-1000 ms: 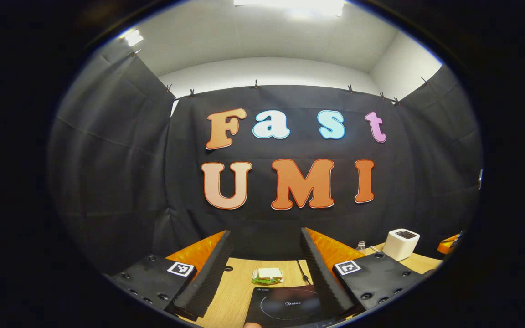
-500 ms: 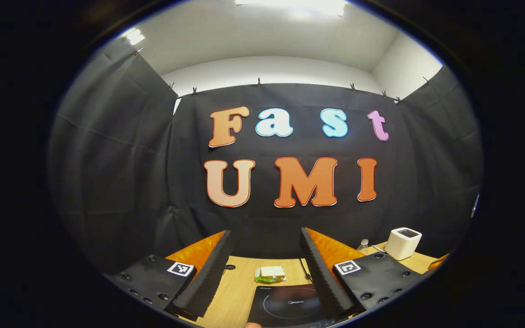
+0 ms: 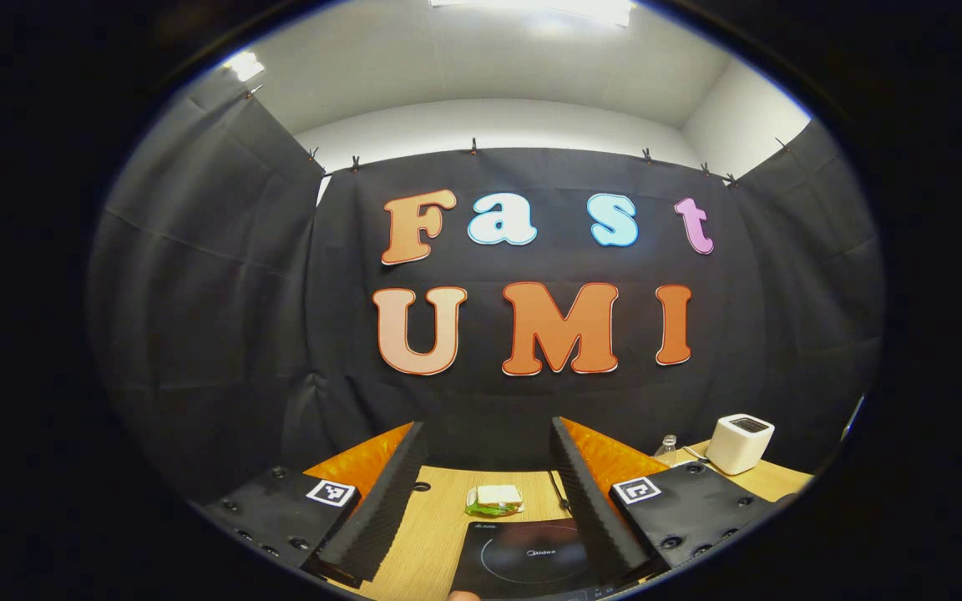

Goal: First push the handle of the pot to place it horizontally, then grasp the pot with both hands and set it on the induction cooktop.

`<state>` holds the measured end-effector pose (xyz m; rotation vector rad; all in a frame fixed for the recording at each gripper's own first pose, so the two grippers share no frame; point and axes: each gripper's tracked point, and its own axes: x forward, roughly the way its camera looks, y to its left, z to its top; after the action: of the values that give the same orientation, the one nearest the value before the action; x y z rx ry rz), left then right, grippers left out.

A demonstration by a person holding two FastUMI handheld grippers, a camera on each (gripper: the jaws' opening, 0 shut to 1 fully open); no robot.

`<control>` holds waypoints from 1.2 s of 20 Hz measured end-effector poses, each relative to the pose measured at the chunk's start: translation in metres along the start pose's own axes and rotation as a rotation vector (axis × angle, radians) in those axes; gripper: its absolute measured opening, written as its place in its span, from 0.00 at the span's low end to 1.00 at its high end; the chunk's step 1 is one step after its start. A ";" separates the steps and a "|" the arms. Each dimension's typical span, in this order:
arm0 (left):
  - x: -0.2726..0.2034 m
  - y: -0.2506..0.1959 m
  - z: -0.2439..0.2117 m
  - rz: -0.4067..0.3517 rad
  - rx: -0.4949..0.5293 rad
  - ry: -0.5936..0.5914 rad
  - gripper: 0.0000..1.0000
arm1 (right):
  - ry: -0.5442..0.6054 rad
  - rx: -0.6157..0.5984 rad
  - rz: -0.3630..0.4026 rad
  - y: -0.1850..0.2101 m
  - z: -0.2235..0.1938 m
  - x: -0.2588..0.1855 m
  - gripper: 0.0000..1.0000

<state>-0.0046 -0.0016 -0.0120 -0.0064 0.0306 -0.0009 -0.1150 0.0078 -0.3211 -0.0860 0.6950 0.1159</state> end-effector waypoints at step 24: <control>0.013 -0.017 -0.014 -0.006 0.015 0.031 0.99 | 0.125 0.135 -0.004 -0.031 -0.028 0.039 0.00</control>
<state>0.0083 -0.0191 -0.0262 0.0088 0.0615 -0.0077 -0.0985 -0.0236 -0.3664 0.0350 0.8254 0.0595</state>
